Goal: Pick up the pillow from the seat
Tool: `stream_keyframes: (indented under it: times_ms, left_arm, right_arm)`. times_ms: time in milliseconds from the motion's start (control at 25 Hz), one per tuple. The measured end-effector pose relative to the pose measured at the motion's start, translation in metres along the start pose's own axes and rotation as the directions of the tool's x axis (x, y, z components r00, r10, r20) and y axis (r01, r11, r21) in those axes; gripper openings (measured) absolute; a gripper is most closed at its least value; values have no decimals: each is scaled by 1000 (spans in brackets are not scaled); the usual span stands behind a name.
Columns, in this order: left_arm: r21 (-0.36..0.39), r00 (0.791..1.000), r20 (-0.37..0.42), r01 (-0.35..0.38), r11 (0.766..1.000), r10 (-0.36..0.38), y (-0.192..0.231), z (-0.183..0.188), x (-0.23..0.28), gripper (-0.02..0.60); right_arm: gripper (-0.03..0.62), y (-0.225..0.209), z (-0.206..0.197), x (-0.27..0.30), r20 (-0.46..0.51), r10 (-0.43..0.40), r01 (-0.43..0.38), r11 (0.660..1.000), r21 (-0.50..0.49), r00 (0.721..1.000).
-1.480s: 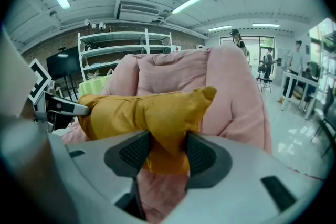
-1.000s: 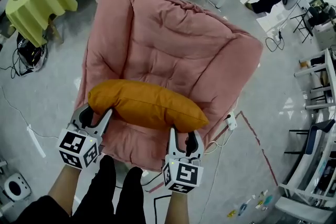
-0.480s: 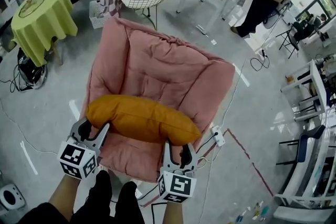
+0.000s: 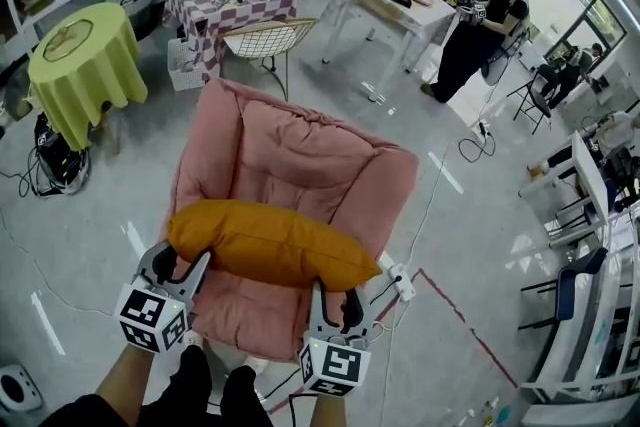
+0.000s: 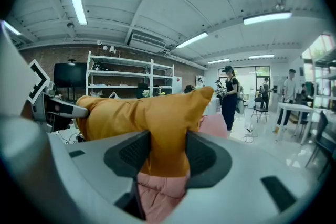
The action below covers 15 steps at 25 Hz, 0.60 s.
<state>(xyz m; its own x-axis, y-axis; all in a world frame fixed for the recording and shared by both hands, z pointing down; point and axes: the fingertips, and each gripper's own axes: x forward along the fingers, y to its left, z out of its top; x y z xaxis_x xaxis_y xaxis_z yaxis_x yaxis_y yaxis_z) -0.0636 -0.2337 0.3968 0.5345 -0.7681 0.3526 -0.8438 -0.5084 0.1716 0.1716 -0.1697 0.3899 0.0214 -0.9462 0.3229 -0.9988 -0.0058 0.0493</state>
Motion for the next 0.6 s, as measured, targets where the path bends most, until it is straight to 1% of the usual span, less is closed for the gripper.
stream_keyframes:
  times_ms: [320, 600]
  left_arm:
    - [26, 999, 50, 6, 1000, -8, -10, 32, -32, 181]
    - [46, 994, 105, 26, 999, -30, -25, 66, -58, 181]
  right_arm:
    - [224, 5, 33, -31, 51, -6, 7, 1000, -7, 999]
    - [224, 4, 70, -62, 100, -23, 25, 999, -21, 995]
